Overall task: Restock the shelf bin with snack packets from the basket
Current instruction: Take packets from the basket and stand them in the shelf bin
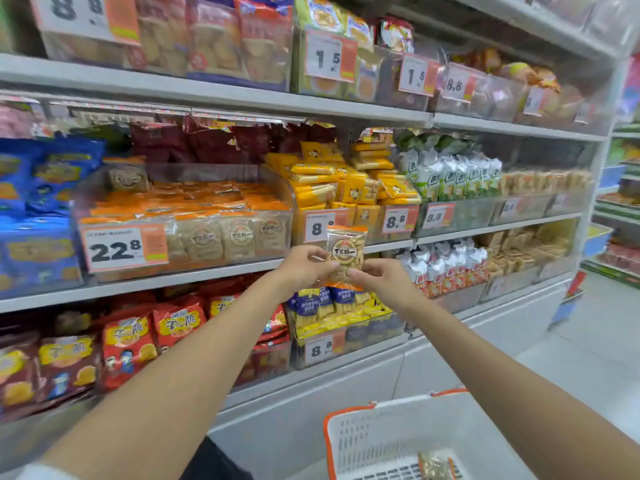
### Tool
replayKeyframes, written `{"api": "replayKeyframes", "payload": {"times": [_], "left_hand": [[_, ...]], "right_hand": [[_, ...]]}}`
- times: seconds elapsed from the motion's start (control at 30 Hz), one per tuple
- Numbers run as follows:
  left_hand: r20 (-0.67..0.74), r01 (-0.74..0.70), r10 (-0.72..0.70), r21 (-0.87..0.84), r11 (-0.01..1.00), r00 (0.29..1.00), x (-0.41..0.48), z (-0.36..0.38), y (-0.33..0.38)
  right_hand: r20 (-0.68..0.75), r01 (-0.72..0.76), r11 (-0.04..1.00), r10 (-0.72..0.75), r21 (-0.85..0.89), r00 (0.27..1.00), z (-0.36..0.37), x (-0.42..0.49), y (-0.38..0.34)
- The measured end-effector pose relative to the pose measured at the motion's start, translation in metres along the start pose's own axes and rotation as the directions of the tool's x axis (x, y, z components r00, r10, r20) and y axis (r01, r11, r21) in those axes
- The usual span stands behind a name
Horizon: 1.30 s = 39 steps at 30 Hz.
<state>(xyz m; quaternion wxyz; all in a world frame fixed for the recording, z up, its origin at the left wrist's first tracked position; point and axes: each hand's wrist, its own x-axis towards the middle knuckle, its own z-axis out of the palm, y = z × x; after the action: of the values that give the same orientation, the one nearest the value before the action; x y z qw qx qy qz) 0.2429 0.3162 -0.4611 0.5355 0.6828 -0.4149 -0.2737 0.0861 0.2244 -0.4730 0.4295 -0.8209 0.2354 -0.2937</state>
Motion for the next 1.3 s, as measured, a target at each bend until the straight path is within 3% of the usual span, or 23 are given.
{"api": "replayKeyframes", "payload": {"times": [0.33, 0.5, 0.67, 0.8, 0.9, 0.97, 1.1, 1.3], "left_hand": [[-0.202, -0.175, 0.203, 0.146, 0.974, 0.958, 0.013, -0.134, 0.039], [-0.365, -0.201, 0.263, 0.200, 0.959, 0.893, 0.012, -0.232, 0.052], [-0.506, -0.045, 0.314, 0.475, 0.879, 0.803, 0.033, -0.314, 0.039], [-0.584, 0.075, 0.246, 0.469, 0.880, 0.773, 0.068, -0.362, 0.029], [-0.576, 0.217, 0.276, 0.643, 0.735, 0.770, 0.081, -0.380, 0.029], [-0.550, 0.245, 0.336, 0.731, 0.637, 0.765, 0.083, -0.383, 0.025], [-0.512, 0.268, 0.382, 0.801, 0.535, 0.769, 0.092, -0.386, 0.001], [-0.591, 0.278, 0.428, 0.753, 0.596, 0.684, 0.094, -0.387, -0.007]], "right_hand": [[0.088, 0.163, 0.987, -0.163, 0.004, 0.983, 0.067, 0.086, -0.086], [0.098, 0.280, 0.960, -0.278, -0.006, 0.956, 0.139, 0.155, -0.138], [0.078, 0.296, 0.955, -0.294, -0.022, 0.953, 0.221, 0.223, -0.167], [0.113, 0.259, 0.966, -0.256, -0.011, 0.960, 0.267, 0.265, -0.178], [0.130, 0.188, 0.981, -0.180, -0.052, 0.975, 0.291, 0.291, -0.182], [0.112, 0.196, 0.976, -0.185, -0.096, 0.976, 0.302, 0.303, -0.179], [0.172, 0.239, 0.956, -0.211, -0.168, 0.962, 0.313, 0.310, -0.168], [0.196, 0.309, 0.915, -0.264, -0.258, 0.944, 0.317, 0.303, -0.167]]}}
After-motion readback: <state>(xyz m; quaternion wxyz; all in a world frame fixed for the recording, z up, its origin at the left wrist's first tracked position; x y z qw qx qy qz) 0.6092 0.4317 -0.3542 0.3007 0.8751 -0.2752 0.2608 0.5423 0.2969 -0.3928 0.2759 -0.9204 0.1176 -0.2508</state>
